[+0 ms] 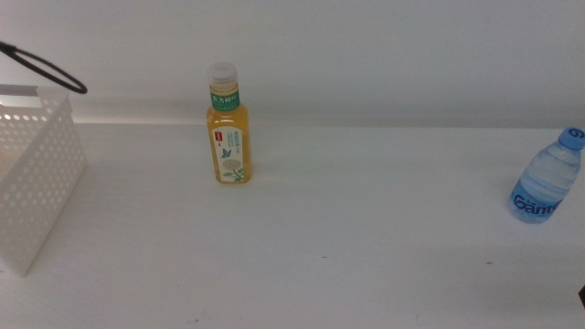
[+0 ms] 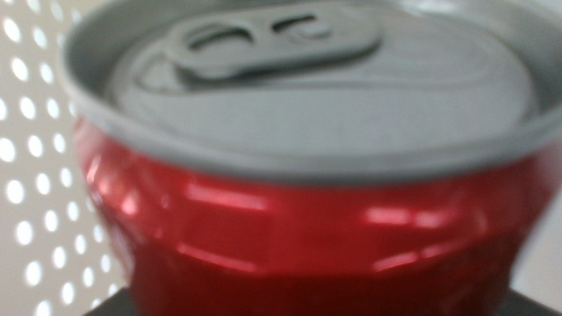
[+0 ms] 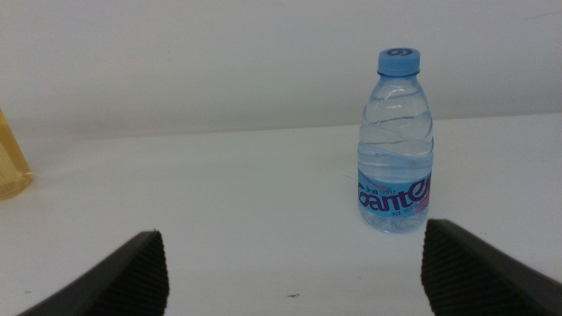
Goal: Use arms to grab the bottles and put them into the dustbin to the left of the table.
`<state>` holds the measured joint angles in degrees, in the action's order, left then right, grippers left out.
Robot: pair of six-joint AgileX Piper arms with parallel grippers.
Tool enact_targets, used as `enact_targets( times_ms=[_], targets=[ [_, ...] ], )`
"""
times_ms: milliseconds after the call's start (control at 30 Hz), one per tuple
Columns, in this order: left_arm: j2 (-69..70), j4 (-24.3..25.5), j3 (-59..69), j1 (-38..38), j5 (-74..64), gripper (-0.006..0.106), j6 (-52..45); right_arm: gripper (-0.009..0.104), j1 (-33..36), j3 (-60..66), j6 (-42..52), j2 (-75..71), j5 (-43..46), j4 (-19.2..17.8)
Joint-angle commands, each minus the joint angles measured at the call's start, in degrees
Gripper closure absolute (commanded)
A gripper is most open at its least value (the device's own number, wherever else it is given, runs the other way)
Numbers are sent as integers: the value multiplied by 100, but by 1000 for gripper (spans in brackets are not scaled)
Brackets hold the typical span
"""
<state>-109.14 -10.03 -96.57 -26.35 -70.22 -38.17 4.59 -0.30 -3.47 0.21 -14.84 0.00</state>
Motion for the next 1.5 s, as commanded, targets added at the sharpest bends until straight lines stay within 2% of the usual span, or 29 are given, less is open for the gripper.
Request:
enact_targets(
  times_ms=[0,233,467,567,700,733,967,1000,1200,1300,1400,1467],
  targets=[
    [-168,-92,-83,-85,-141,102,-46,18,-34,244,53,-224,79,-41],
    [-555,-69,-83,-165,342,102,-37,18,-34,244,53,-224,79,-41],
    [-794,164,-83,-155,520,102,25,18,-34,244,53,-224,79,-41],
    [-849,225,-83,-155,599,99,70,18,-34,244,53,-224,79,-41],
    [-877,113,-83,-155,599,84,70,18,-34,244,53,-224,79,-41],
    [-877,101,-83,-155,599,71,118,18,-34,244,53,-224,79,-41],
    [-848,399,-83,-155,397,10,491,18,-34,244,53,-224,79,-41],
    [-820,399,-92,-155,346,6,559,18,-34,244,53,-224,79,-41],
    [-271,354,-92,-54,-4,7,888,18,-34,244,53,-224,79,-41],
    [207,81,-92,55,-206,7,971,18,-34,244,53,-224,79,-41],
    [718,-464,-92,180,-422,7,969,18,-34,244,53,-224,79,-41],
    [1061,-598,-92,385,-505,7,987,18,-34,244,53,-224,79,-41]
  ],
)
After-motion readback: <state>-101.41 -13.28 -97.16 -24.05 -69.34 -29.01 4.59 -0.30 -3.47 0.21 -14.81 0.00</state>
